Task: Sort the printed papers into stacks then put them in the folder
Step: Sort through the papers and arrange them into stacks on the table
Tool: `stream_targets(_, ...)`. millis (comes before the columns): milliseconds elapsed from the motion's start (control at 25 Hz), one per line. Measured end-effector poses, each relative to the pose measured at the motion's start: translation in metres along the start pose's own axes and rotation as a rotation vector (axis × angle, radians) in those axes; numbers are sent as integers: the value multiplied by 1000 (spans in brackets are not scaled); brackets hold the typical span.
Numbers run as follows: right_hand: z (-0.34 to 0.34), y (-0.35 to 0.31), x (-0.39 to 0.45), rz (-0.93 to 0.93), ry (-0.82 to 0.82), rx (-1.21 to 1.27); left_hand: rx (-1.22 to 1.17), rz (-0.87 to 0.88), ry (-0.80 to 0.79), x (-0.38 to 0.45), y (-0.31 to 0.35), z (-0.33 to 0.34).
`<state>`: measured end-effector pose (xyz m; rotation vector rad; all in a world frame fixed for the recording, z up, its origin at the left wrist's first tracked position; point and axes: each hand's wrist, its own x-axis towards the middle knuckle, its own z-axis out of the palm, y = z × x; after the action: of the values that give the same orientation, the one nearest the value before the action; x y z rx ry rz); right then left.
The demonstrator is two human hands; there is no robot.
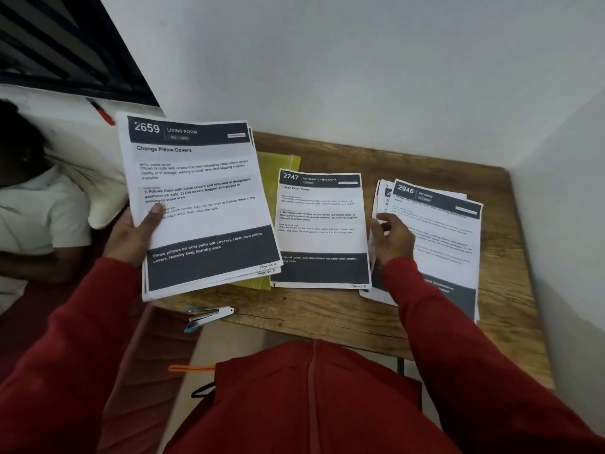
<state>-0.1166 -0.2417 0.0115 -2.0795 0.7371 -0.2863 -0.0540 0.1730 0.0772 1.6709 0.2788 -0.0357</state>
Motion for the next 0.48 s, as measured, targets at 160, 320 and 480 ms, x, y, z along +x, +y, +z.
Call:
stream_targets(160,-46,35,8,104,243,-274,2,17,-95,6,1,31)
stream_targets(320,-86,58,14,478,203,-432,25,16,-145,9,6,66)
stream_targets(480,-98,66,22,586,45,-431,14,29,-196,11,11,86)
